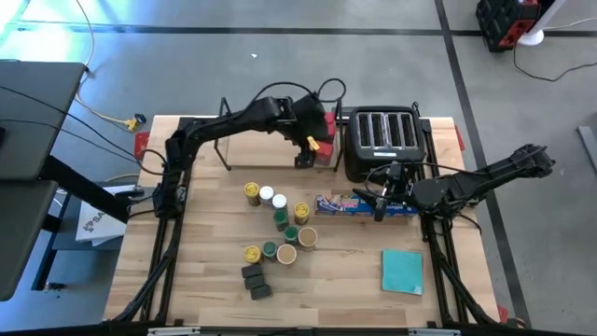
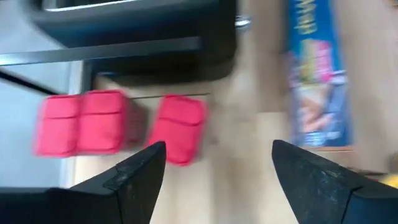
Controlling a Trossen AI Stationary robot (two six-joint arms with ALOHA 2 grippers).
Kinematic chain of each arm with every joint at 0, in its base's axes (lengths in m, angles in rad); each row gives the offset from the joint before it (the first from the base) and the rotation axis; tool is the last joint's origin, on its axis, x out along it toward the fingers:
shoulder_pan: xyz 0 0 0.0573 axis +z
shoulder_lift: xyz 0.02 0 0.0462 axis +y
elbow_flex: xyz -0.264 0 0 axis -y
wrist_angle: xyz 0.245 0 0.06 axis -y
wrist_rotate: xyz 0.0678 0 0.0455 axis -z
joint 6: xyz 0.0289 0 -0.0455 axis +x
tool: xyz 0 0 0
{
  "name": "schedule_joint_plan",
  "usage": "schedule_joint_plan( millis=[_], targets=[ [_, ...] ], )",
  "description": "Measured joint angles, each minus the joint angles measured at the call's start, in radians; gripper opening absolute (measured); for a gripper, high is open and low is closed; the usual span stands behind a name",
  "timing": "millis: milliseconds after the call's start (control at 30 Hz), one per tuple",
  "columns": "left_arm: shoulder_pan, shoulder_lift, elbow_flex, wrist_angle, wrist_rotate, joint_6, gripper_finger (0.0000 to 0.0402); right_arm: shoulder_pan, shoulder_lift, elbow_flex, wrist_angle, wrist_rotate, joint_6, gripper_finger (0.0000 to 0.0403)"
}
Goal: Shelf spices
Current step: Put the red seasoning can on the shelf aligned with the other red seasoning cans
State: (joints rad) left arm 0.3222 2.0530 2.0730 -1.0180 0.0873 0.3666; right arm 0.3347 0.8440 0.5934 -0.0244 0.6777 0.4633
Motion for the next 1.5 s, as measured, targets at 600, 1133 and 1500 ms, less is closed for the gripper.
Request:
schedule_joint_plan(
  millis=[600,1133,1500],
  targets=[
    [-0.048,0.014,-0.377,0.461,-0.017,-0.076,0.0132,0.000,0.000,0.000,-0.024,0.000,0.000,0.0275],
    [-0.026,0.089,-0.404,0.647,-0.075,0.009,0.0095,0.000,0.001,0.001,-0.024,0.011,0.000,0.0275],
    [0.001,0.090,-0.404,0.674,-0.098,0.011,0.0094,0.000,0.001,0.001,-0.026,0.011,0.000,0.0275]
  ],
)
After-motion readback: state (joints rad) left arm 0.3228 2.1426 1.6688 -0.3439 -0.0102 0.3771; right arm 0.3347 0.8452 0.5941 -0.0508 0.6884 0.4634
